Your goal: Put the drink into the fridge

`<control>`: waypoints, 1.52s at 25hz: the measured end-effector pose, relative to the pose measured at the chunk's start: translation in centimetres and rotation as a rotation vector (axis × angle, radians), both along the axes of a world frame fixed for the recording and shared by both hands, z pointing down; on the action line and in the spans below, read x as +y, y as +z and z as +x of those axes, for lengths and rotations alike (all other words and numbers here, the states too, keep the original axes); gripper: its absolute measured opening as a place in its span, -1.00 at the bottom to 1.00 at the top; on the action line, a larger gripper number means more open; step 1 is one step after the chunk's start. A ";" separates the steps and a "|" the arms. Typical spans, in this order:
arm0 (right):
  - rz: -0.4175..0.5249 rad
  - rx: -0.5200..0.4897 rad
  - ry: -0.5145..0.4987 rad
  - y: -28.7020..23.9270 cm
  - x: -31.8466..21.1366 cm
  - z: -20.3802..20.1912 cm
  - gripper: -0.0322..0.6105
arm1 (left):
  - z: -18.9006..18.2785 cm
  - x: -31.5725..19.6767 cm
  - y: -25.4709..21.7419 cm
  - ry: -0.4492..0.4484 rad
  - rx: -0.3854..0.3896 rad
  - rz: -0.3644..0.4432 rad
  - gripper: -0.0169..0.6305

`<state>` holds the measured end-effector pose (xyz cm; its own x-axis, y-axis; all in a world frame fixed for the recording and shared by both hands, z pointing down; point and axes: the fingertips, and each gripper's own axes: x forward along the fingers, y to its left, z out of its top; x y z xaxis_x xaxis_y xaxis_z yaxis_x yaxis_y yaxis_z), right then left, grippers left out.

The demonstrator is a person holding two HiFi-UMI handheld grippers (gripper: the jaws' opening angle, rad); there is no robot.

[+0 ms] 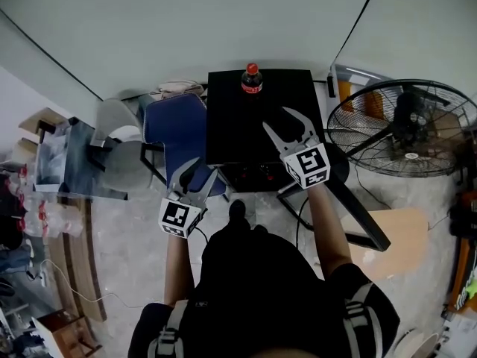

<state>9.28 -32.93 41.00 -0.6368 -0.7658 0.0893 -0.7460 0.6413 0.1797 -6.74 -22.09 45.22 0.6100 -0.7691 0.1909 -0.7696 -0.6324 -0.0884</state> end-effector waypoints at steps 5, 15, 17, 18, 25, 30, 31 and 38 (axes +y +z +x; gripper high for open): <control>-0.010 0.005 0.009 -0.2 -2.5 -0.9 -0.24 | -0.8 -1.7 -0.2 0.003 -0.006 0.001 -0.40; -0.020 0.029 0.011 -1.4 -7.3 -2.5 -0.31 | -2.1 -3.7 0.2 0.019 -0.002 -0.011 -0.40; -0.026 0.026 0.022 -1.6 -8.1 -2.7 -0.30 | -2.4 -3.9 0.2 0.021 -0.003 -0.012 -0.40; -0.029 0.018 0.028 -1.8 -8.5 -2.8 -0.30 | -2.5 -4.1 0.2 0.023 -0.002 -0.013 -0.40; -0.066 -0.016 0.054 -2.9 -11.0 -3.2 -0.31 | -2.7 -5.1 0.4 0.043 0.009 -0.011 -0.41; -0.105 0.006 0.053 -2.4 -12.1 -4.0 -0.31 | -2.7 -5.5 0.6 0.058 0.014 -0.014 -0.41; -0.105 0.005 0.055 -2.4 -12.2 -4.0 -0.31 | -2.7 -5.6 0.5 0.064 0.016 -0.014 -0.41; -0.108 -0.007 0.083 -2.2 -13.0 -3.9 -0.45 | -2.8 -5.8 0.2 0.086 0.009 -0.008 -0.43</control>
<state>5.36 -45.91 38.75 -0.5729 -0.8018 0.1701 -0.7980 0.5930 0.1075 -9.50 -27.89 45.39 0.6757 -0.7120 0.1909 -0.7130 -0.6971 -0.0763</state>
